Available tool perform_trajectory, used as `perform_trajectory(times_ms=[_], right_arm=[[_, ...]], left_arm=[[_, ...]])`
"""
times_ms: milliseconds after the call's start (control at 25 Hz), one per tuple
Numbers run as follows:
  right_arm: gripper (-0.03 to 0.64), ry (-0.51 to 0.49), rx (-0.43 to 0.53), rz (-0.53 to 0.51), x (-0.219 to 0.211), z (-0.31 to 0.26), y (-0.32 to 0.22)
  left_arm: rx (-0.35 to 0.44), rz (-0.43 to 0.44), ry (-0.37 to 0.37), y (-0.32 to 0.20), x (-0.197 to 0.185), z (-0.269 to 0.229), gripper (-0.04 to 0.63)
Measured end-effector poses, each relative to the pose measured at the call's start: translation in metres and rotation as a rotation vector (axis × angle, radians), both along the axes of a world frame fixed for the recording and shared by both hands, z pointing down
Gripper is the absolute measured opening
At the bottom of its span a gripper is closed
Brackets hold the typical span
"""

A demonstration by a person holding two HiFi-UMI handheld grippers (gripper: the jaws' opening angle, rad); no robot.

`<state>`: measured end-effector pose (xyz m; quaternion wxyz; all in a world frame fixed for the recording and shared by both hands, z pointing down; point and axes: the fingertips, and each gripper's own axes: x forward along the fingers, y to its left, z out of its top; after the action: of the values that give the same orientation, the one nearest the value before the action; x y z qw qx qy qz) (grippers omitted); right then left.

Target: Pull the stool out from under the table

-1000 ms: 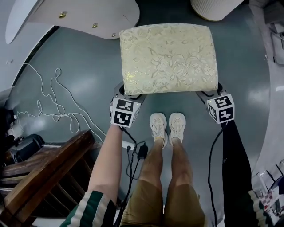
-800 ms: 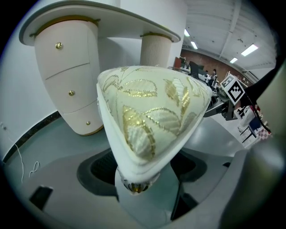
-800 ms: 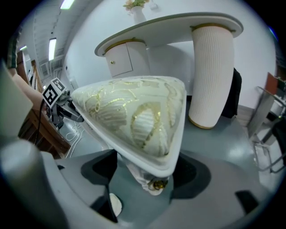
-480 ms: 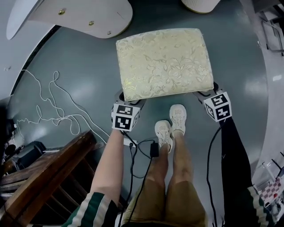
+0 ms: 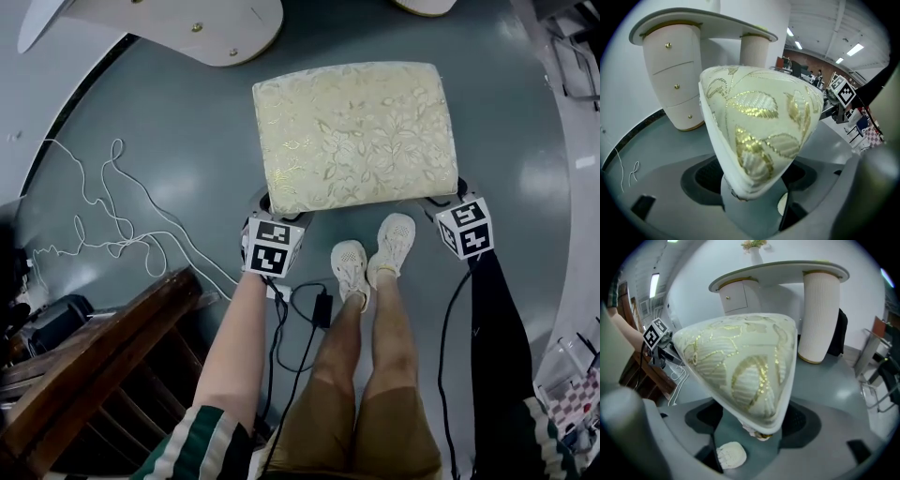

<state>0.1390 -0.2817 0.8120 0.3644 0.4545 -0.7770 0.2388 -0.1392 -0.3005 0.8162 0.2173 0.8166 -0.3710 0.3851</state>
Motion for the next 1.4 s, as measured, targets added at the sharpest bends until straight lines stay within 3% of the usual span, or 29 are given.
perform_trajectory(times_ms=[800, 1400], right_arm=[[0.376, 0.014, -0.037, -0.036, 0.004, 0.015, -0.007], [0.376, 0.079, 0.053, 0.021, 0.004, 0.012, -0.009]], left_arm=[[0.008, -0.039, 0.026, 0.004, 0.004, 0.008, 0.371], [0.129, 0.019, 0.083, -0.016, 0.004, 0.017, 0.371]])
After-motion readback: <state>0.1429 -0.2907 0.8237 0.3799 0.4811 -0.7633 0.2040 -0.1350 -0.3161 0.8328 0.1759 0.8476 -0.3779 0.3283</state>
